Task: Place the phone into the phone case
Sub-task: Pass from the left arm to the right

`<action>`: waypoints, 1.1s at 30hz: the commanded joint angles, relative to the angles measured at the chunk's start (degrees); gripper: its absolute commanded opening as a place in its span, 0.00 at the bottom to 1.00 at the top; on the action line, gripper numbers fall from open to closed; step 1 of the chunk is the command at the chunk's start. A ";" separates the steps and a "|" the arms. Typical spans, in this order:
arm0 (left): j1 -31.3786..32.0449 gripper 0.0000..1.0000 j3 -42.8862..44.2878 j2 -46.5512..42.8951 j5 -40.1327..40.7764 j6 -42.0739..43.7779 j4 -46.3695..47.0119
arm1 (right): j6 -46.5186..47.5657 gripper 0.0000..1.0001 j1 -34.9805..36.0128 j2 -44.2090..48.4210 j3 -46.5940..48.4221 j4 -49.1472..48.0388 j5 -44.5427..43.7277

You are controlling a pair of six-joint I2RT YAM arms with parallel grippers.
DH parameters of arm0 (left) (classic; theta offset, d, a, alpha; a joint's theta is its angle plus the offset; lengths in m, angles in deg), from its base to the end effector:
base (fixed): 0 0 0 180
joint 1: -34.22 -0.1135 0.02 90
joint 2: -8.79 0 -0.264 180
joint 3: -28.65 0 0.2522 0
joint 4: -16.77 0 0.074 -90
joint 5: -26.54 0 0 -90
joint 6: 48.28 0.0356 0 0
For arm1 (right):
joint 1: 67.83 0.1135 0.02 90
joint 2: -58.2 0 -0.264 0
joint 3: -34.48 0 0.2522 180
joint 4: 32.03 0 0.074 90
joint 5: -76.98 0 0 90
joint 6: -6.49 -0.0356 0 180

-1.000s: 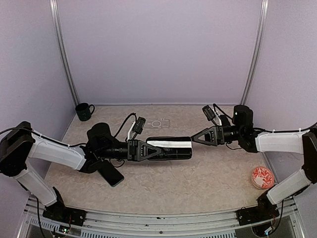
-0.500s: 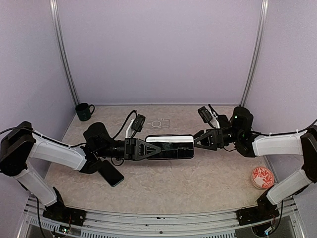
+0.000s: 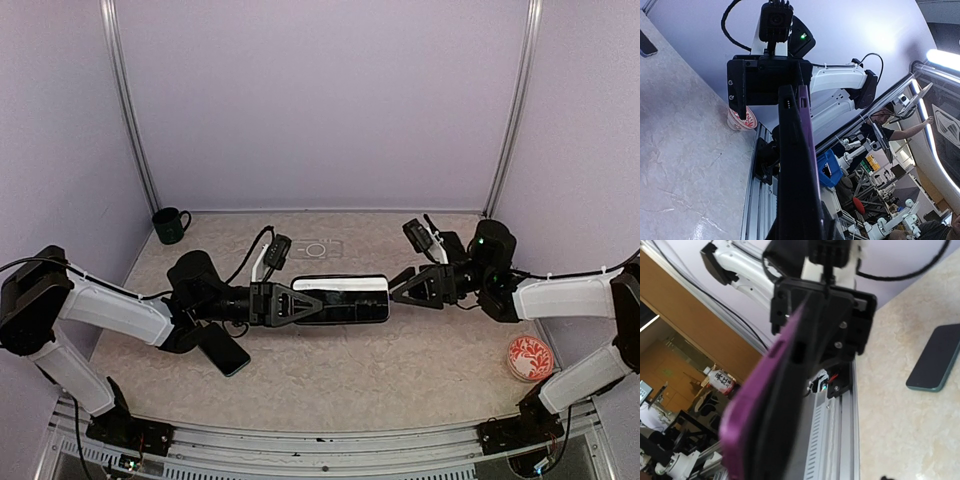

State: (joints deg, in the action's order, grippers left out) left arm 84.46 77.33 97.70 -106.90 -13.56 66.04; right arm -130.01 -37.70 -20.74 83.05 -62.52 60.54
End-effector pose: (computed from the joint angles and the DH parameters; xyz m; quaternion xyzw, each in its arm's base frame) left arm 0.1770 -0.2510 0.2303 0.2547 0.6149 -0.7079 0.2364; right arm 0.2173 0.1656 0.2453 -0.3390 0.6203 0.6833 0.1826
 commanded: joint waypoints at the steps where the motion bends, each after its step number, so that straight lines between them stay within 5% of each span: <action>1: 0.16 0.02 -0.01 -1.10 0.39 -0.01 6.35 | -3.98 0.67 0.13 1.79 -1.49 -7.35 1.79; 12: 0.82 0.02 0.83 0.32 0.13 -0.70 7.24 | -7.46 0.65 3.20 -2.47 1.03 -12.09 2.00; 33: 1.61 0.05 1.21 2.40 1.77 -1.60 7.55 | -14.42 0.21 6.33 -6.95 1.58 -22.24 3.02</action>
State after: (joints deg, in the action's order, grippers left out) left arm 85.58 77.15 99.42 -106.77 -14.94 68.64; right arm -143.63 -32.70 -26.51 83.97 -81.01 63.31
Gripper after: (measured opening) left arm 0.118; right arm 0.248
